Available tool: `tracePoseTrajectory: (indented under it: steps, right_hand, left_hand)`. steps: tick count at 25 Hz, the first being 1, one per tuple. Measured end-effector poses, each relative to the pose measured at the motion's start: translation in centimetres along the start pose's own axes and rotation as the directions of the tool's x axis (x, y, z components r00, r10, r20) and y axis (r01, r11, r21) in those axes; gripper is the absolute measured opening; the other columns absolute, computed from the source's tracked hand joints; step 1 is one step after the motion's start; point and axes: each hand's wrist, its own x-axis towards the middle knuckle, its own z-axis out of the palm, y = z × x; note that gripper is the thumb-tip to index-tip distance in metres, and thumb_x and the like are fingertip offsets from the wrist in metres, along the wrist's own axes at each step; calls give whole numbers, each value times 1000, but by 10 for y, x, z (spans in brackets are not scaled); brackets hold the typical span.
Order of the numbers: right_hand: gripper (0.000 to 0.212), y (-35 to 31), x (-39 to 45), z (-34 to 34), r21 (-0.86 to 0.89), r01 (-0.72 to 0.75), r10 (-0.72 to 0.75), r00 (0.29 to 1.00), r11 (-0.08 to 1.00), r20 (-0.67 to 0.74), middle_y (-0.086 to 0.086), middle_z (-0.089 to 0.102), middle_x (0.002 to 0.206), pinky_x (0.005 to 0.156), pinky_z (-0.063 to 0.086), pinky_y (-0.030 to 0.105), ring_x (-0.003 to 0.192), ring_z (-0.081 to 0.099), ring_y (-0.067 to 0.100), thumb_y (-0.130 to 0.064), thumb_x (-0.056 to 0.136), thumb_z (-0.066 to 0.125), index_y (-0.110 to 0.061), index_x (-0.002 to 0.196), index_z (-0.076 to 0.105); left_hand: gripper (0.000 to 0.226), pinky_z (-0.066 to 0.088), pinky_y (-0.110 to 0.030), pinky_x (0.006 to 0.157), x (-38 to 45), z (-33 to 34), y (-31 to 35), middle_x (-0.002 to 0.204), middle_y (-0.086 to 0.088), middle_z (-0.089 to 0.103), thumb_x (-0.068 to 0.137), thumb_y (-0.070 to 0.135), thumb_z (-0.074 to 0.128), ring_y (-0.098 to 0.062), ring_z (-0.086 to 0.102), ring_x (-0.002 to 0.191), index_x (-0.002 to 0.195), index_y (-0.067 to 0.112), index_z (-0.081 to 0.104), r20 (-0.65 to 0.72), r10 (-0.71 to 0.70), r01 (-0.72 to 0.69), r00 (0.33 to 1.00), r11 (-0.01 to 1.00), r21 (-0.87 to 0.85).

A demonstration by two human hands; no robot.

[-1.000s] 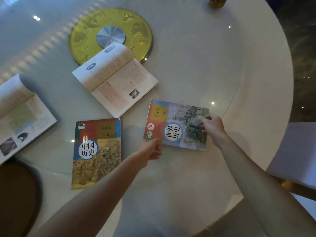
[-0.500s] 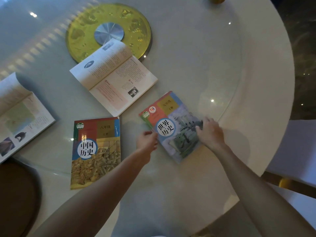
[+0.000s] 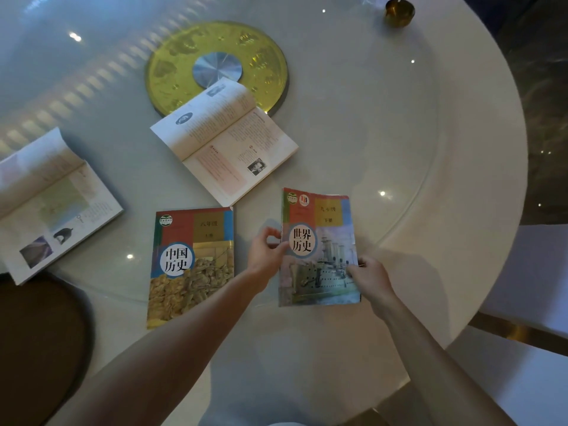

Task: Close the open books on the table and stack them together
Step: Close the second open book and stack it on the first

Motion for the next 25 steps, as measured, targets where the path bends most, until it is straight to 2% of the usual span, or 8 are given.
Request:
tracePoseTrajectory:
  steps: [2,4,6,9,13,19,22,25]
  right_hand:
    - [19,-6,-9,11,51,5,-6,999,999,34,17,78,91,62,53,38,81,76,34,-17,93,59,-2,93,70]
    - [16,-17,-18,29,96,17,-24,997,995,73,18,79,97,66,57,39,87,77,34,-15,96,60,-3,96,71]
    - [9,-31,-30,52,138,32,-49,991,990,128,13,79,98,65,60,37,80,77,27,-10,97,62,-8,98,70]
    - [8,-51,-47,91,129,55,-80,977,990,198,9,74,93,60,60,36,70,73,19,-4,94,64,-9,99,68]
    - [12,-59,-61,150,27,64,-69,962,998,264,16,70,100,77,64,53,81,71,29,-1,92,65,0,104,64]
    - [11,-48,-73,207,-167,128,-89,971,978,220,15,72,97,77,62,57,87,74,34,-14,87,64,-6,95,61]
    - [21,-41,-68,218,-306,193,-158,978,932,134,16,68,78,61,55,46,69,64,36,-19,83,57,2,84,60]
    - [22,-47,-71,223,-435,248,-237,968,865,81,9,50,63,53,30,34,58,41,23,-6,87,52,-2,65,50]
  left_hand:
    - [10,59,-37,57,-7,-20,3,100,-16,75,95,19,66,-31,75,87,99,23,59,-23,71,-71,997,997,-12]
    - [10,56,-34,54,-11,-48,5,99,-13,74,96,21,65,-24,72,79,105,22,62,-74,115,-117,991,993,-19]
    - [12,53,-33,54,-15,-81,0,94,-12,75,95,23,67,-20,67,70,107,20,65,-146,131,-138,980,990,-39]
    - [9,63,-45,70,-23,-130,-17,93,-12,76,92,24,71,-24,74,83,101,20,69,-253,115,-139,961,987,-80]
    - [9,63,-52,71,-35,-182,-49,94,-15,77,92,18,71,-28,77,84,101,18,70,-324,17,-87,946,975,-204]
    - [29,60,-26,67,-36,-222,-79,101,-7,75,91,2,65,-16,71,87,117,13,71,-301,54,-72,952,996,-51]
    - [31,55,-19,66,-31,-226,-86,103,-4,76,87,1,68,-15,70,90,116,12,72,-294,82,-71,952,996,48]
    - [34,59,-25,74,-27,-226,-88,108,-2,73,84,9,75,-18,70,99,116,14,71,-258,124,-91,958,986,136]
